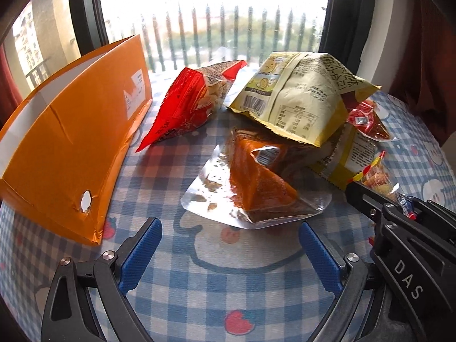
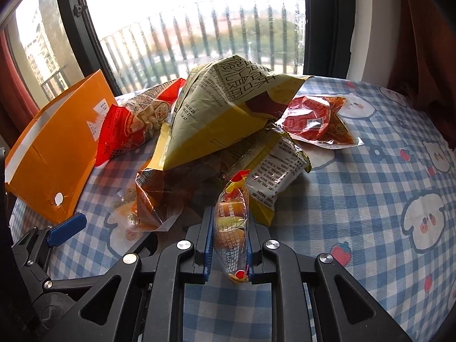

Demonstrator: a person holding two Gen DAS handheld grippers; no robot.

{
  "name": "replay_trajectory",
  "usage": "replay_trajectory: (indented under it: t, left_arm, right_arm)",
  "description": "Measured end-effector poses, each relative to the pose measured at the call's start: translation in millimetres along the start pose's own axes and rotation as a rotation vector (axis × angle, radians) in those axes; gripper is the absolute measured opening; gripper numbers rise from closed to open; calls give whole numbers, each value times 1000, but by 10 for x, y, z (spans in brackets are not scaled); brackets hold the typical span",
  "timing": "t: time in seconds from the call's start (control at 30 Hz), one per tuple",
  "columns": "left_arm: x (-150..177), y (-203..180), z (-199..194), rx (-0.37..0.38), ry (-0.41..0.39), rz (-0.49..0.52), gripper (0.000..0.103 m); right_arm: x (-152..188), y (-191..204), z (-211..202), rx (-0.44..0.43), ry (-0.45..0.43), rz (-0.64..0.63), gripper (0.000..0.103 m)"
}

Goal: Organize snacks
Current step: 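Hold the cake packet in the right tool while closing the left tool on the orange translucent packet, then carry both held packets over the open orange box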

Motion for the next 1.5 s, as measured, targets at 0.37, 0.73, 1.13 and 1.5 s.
replay_trajectory:
  t: [0.37,0.73,1.13,1.5]
  left_arm:
    - [-219,-250,18,9,-12,19,98]
    - [-460,-97,366,-15,57,-41,98]
    - [-419,-162,328,38,60,-14,37]
    - [-380,-183,-274,-4,-57,22,35]
  right_arm:
    - [-124,-194,-66,16,-13,23,20]
    - [-398,-167,140,1,-11,17,20]
    - [-387,-162,240,2,3,12,20]
    - [-322,-59,-212,-24,-65,4,20]
Point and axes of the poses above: each gripper's, at about its wrist camera, not at the fingertips, and z roughly the way its jaws point, y to its left, x to its underside, the point moved 1 cm from there along z, roughly the way its jaws point, and after that the axes turned 2 degrees about z, right-handed, at the moved point
